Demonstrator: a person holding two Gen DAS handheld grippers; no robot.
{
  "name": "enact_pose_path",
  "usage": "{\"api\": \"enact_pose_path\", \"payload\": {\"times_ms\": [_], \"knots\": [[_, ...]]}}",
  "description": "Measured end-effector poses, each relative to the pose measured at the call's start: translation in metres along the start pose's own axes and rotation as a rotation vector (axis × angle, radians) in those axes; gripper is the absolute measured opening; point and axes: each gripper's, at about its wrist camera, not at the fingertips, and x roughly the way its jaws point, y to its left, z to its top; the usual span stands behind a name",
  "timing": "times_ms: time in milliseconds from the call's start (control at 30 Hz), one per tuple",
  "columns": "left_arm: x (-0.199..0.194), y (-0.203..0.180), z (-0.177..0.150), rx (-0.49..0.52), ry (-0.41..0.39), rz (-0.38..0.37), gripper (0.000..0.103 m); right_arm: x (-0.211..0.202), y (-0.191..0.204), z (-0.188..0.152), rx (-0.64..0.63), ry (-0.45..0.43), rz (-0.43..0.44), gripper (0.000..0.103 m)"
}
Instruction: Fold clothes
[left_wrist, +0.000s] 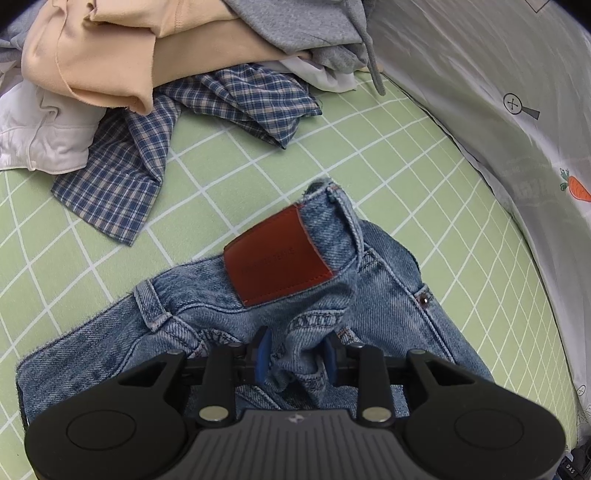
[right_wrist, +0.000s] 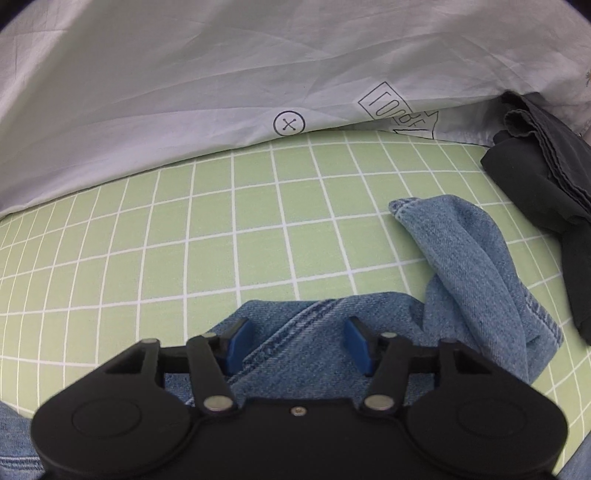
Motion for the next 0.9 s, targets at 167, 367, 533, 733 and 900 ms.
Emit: {"api": "enact_pose_path", "payload": {"times_ms": [167, 367, 533, 733, 900], "knots": [[0.0, 0.0, 0.0, 0.012, -0.001, -0.008, 0.033, -0.007, -0.005, 0.002, 0.031, -0.021, 0.06, 0.013], [0.0, 0.004, -0.001, 0.016, -0.012, -0.023, 0.037, -0.063, -0.005, 0.007, 0.074, -0.23, 0.191, 0.012], [0.001, 0.005, -0.003, 0.038, -0.021, -0.026, 0.042, -0.127, -0.04, -0.008, 0.255, -0.457, 0.344, 0.012], [0.002, 0.001, -0.005, 0.065, -0.034, -0.007, 0.044, -0.123, -0.081, -0.054, 0.329, -0.37, 0.151, 0.012], [0.002, -0.003, -0.005, 0.078, -0.038, 0.007, 0.045, -0.091, -0.071, -0.091, 0.143, -0.141, -0.082, 0.038]]}}
